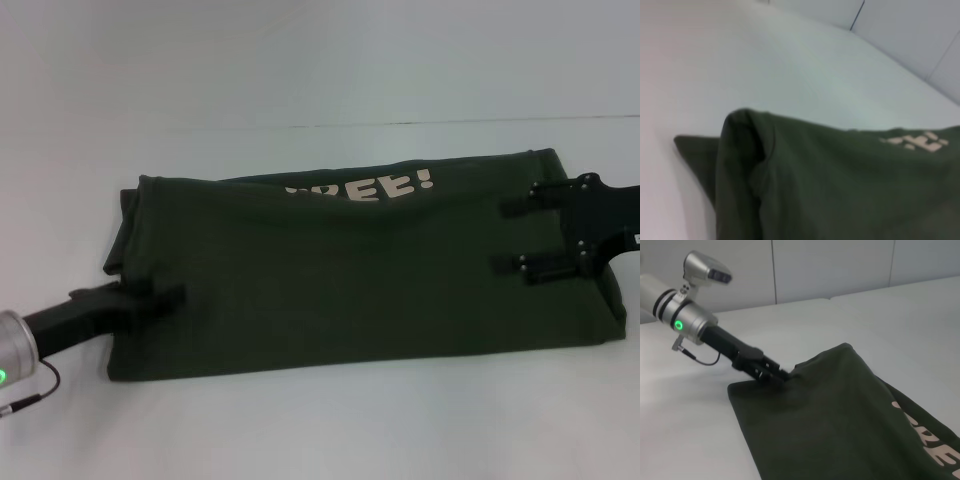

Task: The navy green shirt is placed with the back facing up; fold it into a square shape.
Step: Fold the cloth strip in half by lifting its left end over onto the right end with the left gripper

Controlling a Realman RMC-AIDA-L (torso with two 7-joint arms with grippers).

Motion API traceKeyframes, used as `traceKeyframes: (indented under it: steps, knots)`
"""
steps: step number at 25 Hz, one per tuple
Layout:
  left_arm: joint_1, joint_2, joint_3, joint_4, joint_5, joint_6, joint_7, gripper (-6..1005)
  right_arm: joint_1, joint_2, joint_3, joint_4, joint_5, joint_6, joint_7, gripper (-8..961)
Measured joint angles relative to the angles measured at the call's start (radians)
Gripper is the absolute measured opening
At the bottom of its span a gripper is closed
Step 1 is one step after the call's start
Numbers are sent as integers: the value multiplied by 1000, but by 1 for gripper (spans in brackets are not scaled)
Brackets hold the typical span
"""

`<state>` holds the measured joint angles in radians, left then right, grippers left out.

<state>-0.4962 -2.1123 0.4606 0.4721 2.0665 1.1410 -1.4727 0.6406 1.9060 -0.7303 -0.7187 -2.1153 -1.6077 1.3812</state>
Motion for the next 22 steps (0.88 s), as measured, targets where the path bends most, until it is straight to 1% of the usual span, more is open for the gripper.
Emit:
traceKeyframes:
  steps: [6, 9, 11, 13, 15, 18, 19, 22]
  knots:
    - [6, 12, -28, 94, -6, 89, -132, 645, 2, 4, -4, -5, 0, 2, 3, 825]
    - [1, 22, -27, 146, 1, 113, -261, 645, 2, 5, -4, -7, 0, 2, 5, 825]
    - [-11, 34, -17, 164, 21, 116, -355, 646, 2, 5, -4, -7, 0, 2, 7, 825]
    - [-33, 51, -11, 173, 73, 113, -461, 647, 2, 5, -4, -8, 0, 2, 8, 825]
    - [-69, 71, -10, 176, 176, 103, -594, 648, 2, 5, -4, -8, 0, 2, 8, 825]
    - [-113, 92, -10, 177, 301, 103, -747, 649, 3, 5, -4, -8, 0, 3, 8, 825]
    - [-125, 98, -10, 177, 336, 107, -794, 650, 4, 5, -4, -9, 0, 3, 8, 825]
    - [-145, 111, -12, 179, 383, 124, -886, 651, 5, 4, -4, -9, 0, 3, 9, 825]
